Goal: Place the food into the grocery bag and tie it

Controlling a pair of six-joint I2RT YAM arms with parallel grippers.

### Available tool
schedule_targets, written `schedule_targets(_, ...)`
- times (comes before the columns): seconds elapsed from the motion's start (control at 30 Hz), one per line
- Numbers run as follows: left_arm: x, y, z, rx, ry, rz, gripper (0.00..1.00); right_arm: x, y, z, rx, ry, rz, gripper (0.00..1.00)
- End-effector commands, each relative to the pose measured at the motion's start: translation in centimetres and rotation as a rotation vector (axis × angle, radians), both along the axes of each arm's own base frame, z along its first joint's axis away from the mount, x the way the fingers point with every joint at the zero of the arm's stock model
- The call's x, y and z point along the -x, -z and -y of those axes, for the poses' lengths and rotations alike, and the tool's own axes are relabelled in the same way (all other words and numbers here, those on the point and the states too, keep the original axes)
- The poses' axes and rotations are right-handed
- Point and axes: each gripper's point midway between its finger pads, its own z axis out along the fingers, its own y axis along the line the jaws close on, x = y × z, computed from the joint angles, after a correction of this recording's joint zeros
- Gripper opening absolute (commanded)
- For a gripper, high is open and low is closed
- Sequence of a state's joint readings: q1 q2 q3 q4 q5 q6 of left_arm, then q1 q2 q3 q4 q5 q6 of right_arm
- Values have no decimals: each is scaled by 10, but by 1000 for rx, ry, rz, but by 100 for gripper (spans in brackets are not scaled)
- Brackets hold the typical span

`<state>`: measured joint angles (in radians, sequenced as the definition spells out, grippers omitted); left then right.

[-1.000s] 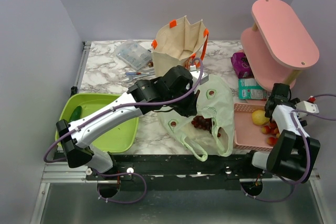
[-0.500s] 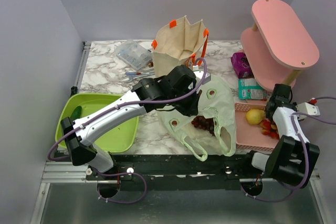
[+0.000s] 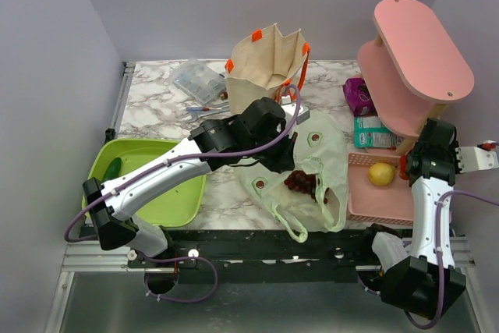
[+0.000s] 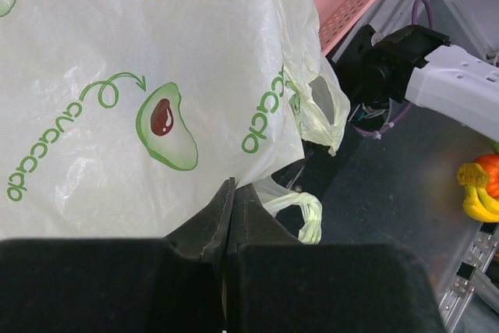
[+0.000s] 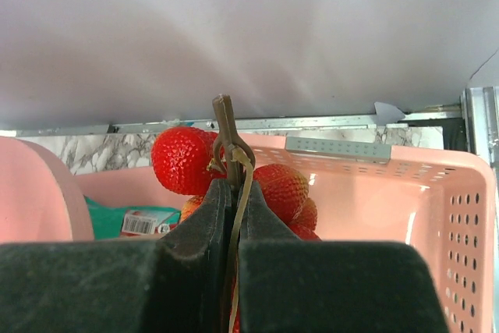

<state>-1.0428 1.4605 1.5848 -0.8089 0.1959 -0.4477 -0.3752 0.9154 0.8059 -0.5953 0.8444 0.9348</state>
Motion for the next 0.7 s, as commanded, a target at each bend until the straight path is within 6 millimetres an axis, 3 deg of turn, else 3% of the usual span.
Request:
schedule_targets(0.0,4,-9,3,55,6,5,0,-1,-19,-8,-35,-46,9,1)
schedule_targets(0.27,2,-19,5,76,-5,8,0,-19,-18,-37,-160,-171,72,1)
schedule_targets(0.47,0,-19,10,85,-16,-2,0,-29,0,-61,-248,-275,80,1)
schedule_targets(0.67,1,-16,12,93,-14,-16,0,-58,-12,-93,-317,-492,155,1)
